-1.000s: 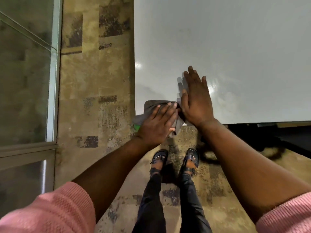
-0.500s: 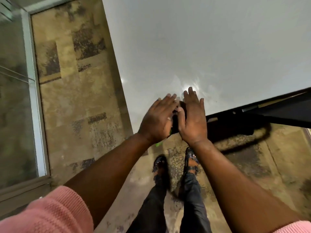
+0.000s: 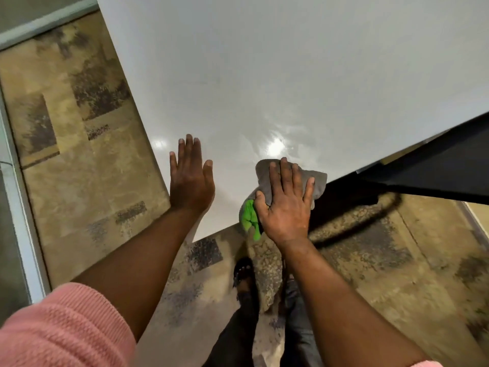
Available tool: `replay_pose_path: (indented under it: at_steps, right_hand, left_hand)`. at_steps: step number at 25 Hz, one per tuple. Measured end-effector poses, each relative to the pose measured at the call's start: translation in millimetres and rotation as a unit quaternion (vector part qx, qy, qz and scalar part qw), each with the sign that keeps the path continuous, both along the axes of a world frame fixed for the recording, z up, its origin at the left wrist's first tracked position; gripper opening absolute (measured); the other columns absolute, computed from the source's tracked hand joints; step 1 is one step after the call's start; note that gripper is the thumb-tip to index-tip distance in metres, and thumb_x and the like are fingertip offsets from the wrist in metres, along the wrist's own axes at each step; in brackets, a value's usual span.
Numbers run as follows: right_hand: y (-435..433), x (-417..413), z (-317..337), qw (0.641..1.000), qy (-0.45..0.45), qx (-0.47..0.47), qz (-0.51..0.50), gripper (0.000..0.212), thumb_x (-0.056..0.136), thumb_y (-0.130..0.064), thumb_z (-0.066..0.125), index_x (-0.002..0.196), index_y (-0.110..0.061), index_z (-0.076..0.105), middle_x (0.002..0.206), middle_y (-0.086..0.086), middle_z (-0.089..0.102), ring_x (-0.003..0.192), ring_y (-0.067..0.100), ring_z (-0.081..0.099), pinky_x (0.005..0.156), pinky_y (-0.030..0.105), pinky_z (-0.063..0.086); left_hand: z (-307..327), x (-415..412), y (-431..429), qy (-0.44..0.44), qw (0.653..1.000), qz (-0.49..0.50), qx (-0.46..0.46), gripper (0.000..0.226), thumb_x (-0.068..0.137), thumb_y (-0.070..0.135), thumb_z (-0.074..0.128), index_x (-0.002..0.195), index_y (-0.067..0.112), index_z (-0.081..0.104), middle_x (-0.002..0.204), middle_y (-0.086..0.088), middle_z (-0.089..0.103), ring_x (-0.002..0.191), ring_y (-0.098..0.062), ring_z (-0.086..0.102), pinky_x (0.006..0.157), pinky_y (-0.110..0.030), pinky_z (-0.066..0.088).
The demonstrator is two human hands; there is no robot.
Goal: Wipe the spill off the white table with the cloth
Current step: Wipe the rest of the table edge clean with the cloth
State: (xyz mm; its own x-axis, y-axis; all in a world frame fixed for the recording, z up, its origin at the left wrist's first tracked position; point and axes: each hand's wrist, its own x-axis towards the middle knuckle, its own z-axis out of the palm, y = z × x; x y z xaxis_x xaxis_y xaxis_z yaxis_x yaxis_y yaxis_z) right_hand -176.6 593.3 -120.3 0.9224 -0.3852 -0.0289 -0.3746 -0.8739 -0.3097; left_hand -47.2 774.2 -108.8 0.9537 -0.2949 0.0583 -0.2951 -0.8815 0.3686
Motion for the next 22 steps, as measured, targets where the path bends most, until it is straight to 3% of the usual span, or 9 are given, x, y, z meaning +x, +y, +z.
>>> replay_pose_path:
  at_steps: [5, 10, 12, 14, 16, 18, 22]
  right_hand:
    - [0.6, 19.4, 12.3, 0.999, 0.036, -0.008, -0.009, 0.077, 0.099, -0.053, 0.034, 0.167, -0.019, 0.018, 0.176, 0.005, 0.012, 0.162, 0.026, 0.009, 0.128, 0.061, -0.003]
    - [-6.1, 19.3, 23.9, 0.997, 0.058, 0.016, 0.042, 0.077, 0.104, -0.06, 0.028, 0.167, -0.018, 0.016, 0.176, 0.005, 0.01, 0.162, 0.026, 0.007, 0.128, 0.058, -0.008]
    - [-17.6, 18.5, 31.6, 0.996, 0.026, 0.07, 0.057, 0.069, 0.107, -0.053, 0.028, 0.166, -0.018, 0.024, 0.174, 0.004, 0.02, 0.161, 0.024, 0.014, 0.13, 0.055, -0.002]
    - [-35.9, 19.9, 40.7, 0.995, -0.001, 0.081, 0.05, 0.061, 0.105, -0.04, 0.033, 0.162, -0.016, 0.035, 0.169, 0.007, 0.034, 0.156, 0.025, 0.028, 0.13, 0.053, 0.011]
    - [-53.1, 24.2, 50.5, 0.998, 0.009, 0.059, 0.038, 0.061, 0.1, -0.033, 0.045, 0.158, -0.014, 0.04, 0.156, 0.01, 0.051, 0.147, 0.027, 0.042, 0.125, 0.052, 0.023]
    - [-59.4, 27.0, 56.4, 0.998, 0.036, 0.034, 0.039, 0.06, 0.096, -0.032, 0.058, 0.152, -0.014, 0.048, 0.133, 0.009, 0.063, 0.128, 0.028, 0.055, 0.112, 0.047, 0.032]
    - [-57.9, 33.9, 65.4, 0.995, 0.058, 0.038, 0.077, 0.026, 0.09, -0.026, 0.061, 0.112, -0.013, 0.068, 0.103, 0.008, 0.064, 0.097, 0.032, 0.061, 0.092, 0.045, 0.036]
  left_hand:
    - [-1.5, 1.3, 5.3, 0.023, 1.0, -0.005, 0.015, 0.06, 0.11, 0.03, 0.029, 0.163, 0.004, 0.021, 0.173, -0.015, 0.016, 0.162, -0.027, 0.008, 0.131, -0.052, 0.008]
    - [5.0, -6.5, 5.8, 0.021, 1.0, -0.012, 0.012, 0.059, 0.11, 0.036, 0.032, 0.162, 0.007, 0.028, 0.172, -0.012, 0.019, 0.162, -0.026, 0.011, 0.13, -0.053, 0.008]
    - [11.8, -8.9, 1.4, 0.018, 1.0, -0.019, 0.011, 0.057, 0.11, 0.04, 0.035, 0.159, 0.012, 0.036, 0.171, -0.009, 0.026, 0.161, -0.024, 0.015, 0.13, -0.054, 0.005]
    - [22.6, -15.5, -18.4, 0.009, 0.999, -0.045, -0.001, 0.054, 0.107, 0.046, 0.043, 0.151, 0.016, 0.049, 0.161, -0.007, 0.046, 0.155, -0.024, 0.032, 0.128, -0.057, 0.011]
    - [32.2, -26.5, -50.7, 0.018, 0.997, -0.08, -0.005, 0.055, 0.1, 0.054, 0.051, 0.138, 0.016, 0.062, 0.135, -0.006, 0.067, 0.134, -0.026, 0.055, 0.119, -0.055, 0.028]
    - [40.8, -36.6, -81.9, 0.064, 0.993, -0.09, 0.03, 0.055, 0.095, 0.059, 0.056, 0.131, 0.018, 0.065, 0.117, -0.003, 0.07, 0.116, -0.027, 0.06, 0.105, -0.048, 0.036]
    - [57.8, -39.7, -97.8, 0.147, 0.987, -0.058, 0.039, 0.029, 0.094, 0.034, 0.056, 0.119, 0.023, 0.065, 0.113, 0.0, 0.067, 0.112, -0.026, 0.059, 0.096, -0.043, 0.034]
